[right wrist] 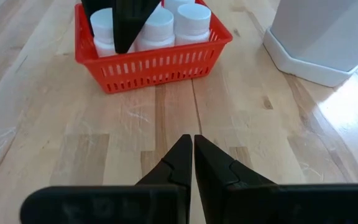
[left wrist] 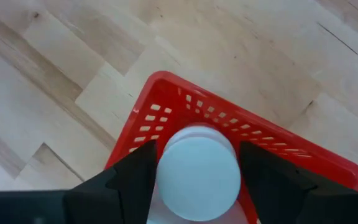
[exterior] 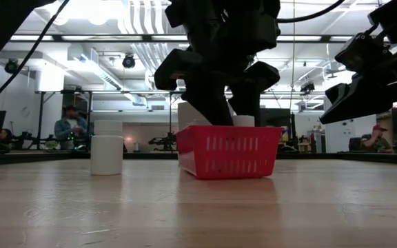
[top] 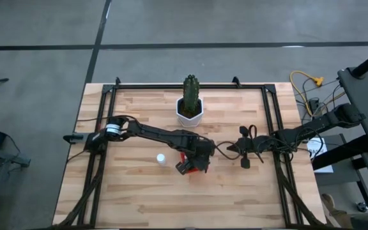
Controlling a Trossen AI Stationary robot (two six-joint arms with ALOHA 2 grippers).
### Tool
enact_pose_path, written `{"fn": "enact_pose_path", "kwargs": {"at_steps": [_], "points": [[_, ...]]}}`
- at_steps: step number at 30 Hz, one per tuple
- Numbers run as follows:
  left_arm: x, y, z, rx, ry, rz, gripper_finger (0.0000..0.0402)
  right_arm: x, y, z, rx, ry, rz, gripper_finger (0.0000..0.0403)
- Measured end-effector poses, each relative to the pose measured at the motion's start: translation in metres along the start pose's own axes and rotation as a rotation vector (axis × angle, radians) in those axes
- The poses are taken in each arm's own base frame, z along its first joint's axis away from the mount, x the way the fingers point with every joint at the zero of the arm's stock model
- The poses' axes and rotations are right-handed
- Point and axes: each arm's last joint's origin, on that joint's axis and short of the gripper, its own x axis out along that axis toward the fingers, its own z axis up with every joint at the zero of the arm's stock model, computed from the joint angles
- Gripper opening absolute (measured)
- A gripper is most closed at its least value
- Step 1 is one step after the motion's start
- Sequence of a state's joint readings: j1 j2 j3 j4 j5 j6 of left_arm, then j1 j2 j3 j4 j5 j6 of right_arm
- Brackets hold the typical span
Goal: Pick and place pill bottles into a basket
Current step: Put the white pill bottle into the red bin
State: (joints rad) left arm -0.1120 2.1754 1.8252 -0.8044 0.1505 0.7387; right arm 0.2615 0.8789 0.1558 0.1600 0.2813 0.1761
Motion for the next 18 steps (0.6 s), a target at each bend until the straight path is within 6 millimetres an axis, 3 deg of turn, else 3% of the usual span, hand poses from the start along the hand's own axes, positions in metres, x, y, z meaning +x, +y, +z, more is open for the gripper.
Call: {"fn": "enact_pose_path", "kwargs": {"at_steps": [18], "points": [[-0.022, 0.005, 0.011, 0.004, -0.027, 0.022, 0.0212, 0.0, 0.0, 0.0, 0.0, 0.001, 0.0, 0.0008]]}}
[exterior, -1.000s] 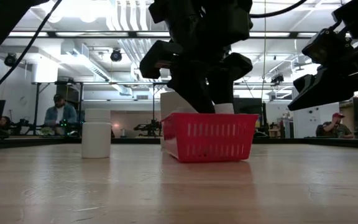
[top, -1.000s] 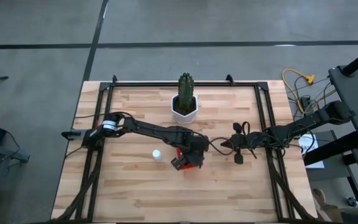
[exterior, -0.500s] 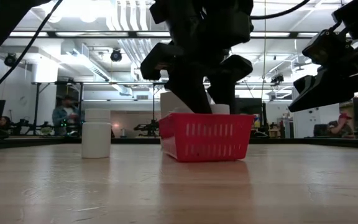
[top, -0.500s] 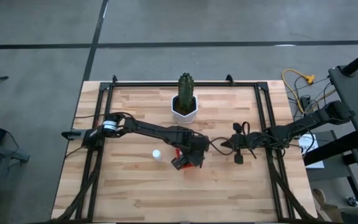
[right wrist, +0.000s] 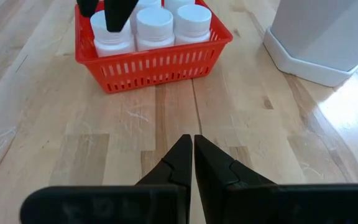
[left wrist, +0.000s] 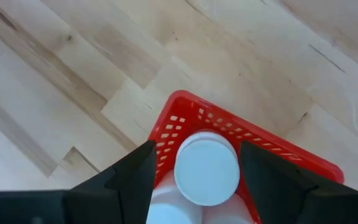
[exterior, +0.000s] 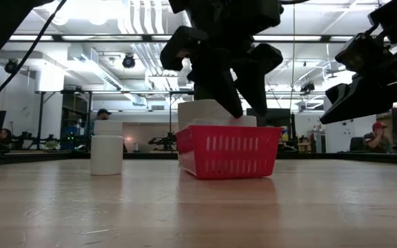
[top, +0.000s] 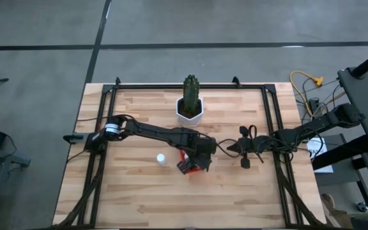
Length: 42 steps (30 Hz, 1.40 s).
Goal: Pick and place pill bottles into a basket
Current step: Put the white pill bottle into the red bin
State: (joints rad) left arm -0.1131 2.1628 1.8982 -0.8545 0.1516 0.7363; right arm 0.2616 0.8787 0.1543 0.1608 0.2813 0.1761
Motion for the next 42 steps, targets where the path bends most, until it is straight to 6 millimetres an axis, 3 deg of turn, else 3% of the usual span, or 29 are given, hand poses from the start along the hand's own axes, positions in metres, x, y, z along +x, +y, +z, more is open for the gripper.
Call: {"fn": "enact_pose_path", "kwargs": {"at_steps": [6, 13, 19, 25, 29, 35, 42], "points": [[-0.02, 0.004, 0.008, 0.002, 0.015, 0.007, 0.0212, 0.0, 0.0, 0.0, 0.0, 0.0, 0.0, 0.0008], [-0.078, 0.001, 0.022, -0.069, 0.085, 0.065, 0.0212, 0.0, 0.0, 0.0, -0.022, -0.001, 0.0, 0.0008], [-0.123, -0.013, 0.017, -0.222, 0.081, 0.071, 0.0212, 0.0, 0.0, 0.001, -0.075, -0.011, 0.001, 0.0008], [-0.151, -0.028, 0.005, -0.322, 0.026, 0.11, 0.0212, 0.0, 0.0, 0.0, -0.08, -0.007, 0.001, 0.0008], [-0.155, -0.041, -0.009, -0.397, 0.042, 0.134, 0.0212, 0.0, 0.0, 0.0, -0.081, -0.003, 0.001, 0.0008], [-0.143, -0.066, -0.04, -0.505, 0.029, 0.157, 0.0212, 0.0, 0.0, 0.0, -0.087, -0.004, 0.0, 0.0008], [-0.133, -0.098, -0.076, -0.538, -0.149, 0.244, 0.0212, 0.0, 0.0, 0.0, -0.094, -0.01, 0.0, 0.0008]]}}
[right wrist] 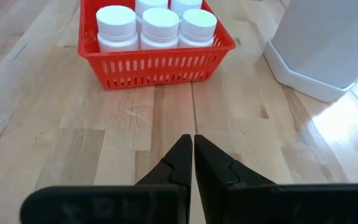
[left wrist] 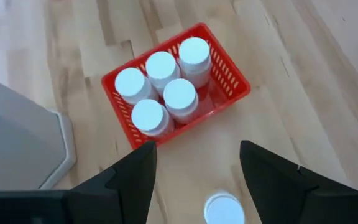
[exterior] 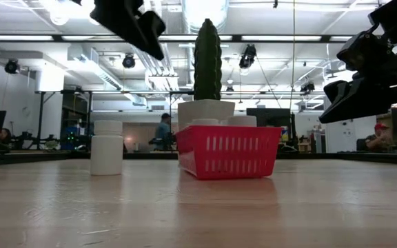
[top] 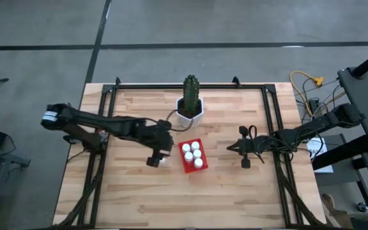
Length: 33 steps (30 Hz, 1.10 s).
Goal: Pick and place pill bottles into a basket
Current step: Put the white pill bottle into the red bin
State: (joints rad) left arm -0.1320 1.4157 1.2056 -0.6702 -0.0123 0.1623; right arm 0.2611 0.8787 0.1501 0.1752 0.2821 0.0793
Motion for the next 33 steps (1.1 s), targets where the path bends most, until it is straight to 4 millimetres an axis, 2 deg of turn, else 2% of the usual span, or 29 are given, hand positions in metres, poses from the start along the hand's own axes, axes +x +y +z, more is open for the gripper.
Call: {"fn": "enact_pose_path", "kwargs": {"at_steps": [3, 7, 15, 18, 24, 33], "points": [[-0.001, -0.003, -0.019, -0.006, -0.067, 0.021, 0.0212, 0.0, 0.0, 0.001, 0.014, -0.007, -0.004, 0.0008], [-0.001, -0.007, -0.047, -0.059, -0.057, 0.036, 0.0212, 0.0, 0.0, 0.001, 0.026, -0.01, -0.006, 0.0008], [0.022, -0.016, -0.102, -0.157, -0.079, 0.032, 0.0212, 0.0, 0.0, 0.003, 0.029, -0.035, -0.006, 0.0008], [0.027, -0.019, -0.114, -0.159, -0.1, 0.032, 0.0212, 0.0, 0.0, 0.005, 0.032, -0.047, -0.004, 0.0008], [0.03, -0.021, -0.125, -0.158, -0.116, 0.027, 0.0212, 0.0, 0.0, 0.005, 0.045, -0.051, -0.004, 0.0008], [0.031, -0.024, -0.126, -0.15, -0.125, -0.081, 0.0212, 0.0, 0.0, 0.006, 0.062, -0.064, -0.002, 0.0008]]}}
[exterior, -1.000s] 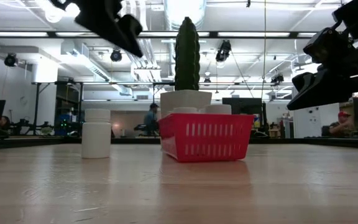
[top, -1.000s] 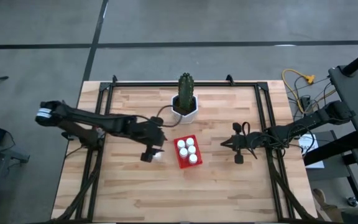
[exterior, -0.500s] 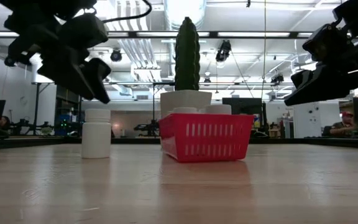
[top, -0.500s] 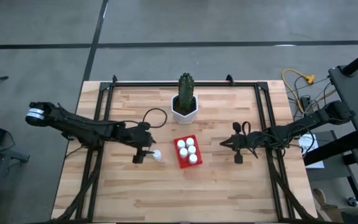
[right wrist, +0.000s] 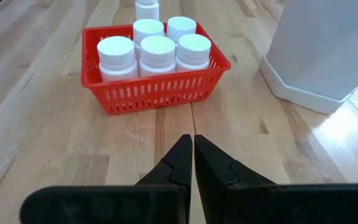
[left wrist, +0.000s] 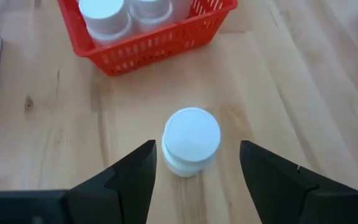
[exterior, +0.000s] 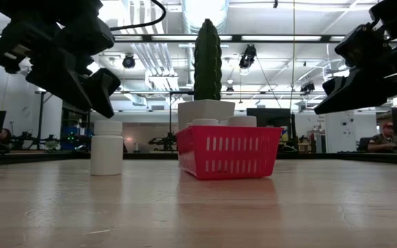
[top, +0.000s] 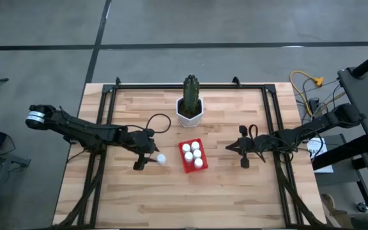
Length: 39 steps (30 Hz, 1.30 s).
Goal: Pick and place pill bottles into a basket
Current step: Put the white pill bottle into the red bin
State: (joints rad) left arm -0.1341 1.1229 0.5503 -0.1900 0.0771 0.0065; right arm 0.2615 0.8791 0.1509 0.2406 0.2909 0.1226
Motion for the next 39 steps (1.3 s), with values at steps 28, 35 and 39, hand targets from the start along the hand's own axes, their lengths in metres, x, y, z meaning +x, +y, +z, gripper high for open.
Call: {"fn": "enact_pose_path", "kwargs": {"at_steps": [28, 35, 39], "points": [[0.026, 0.002, -0.002, -0.015, 0.023, -0.003, 0.0213, 0.0, 0.0, 0.0, -0.002, -0.001, 0.0, 0.0008], [0.031, 0.003, -0.003, -0.034, 0.036, -0.002, 0.0213, 0.0, 0.0, 0.0, -0.001, -0.001, 0.0, 0.0008], [0.034, 0.003, -0.001, -0.032, 0.031, -0.002, 0.0213, 0.0, 0.0, 0.0, -0.001, -0.001, 0.0, 0.0008]]}}
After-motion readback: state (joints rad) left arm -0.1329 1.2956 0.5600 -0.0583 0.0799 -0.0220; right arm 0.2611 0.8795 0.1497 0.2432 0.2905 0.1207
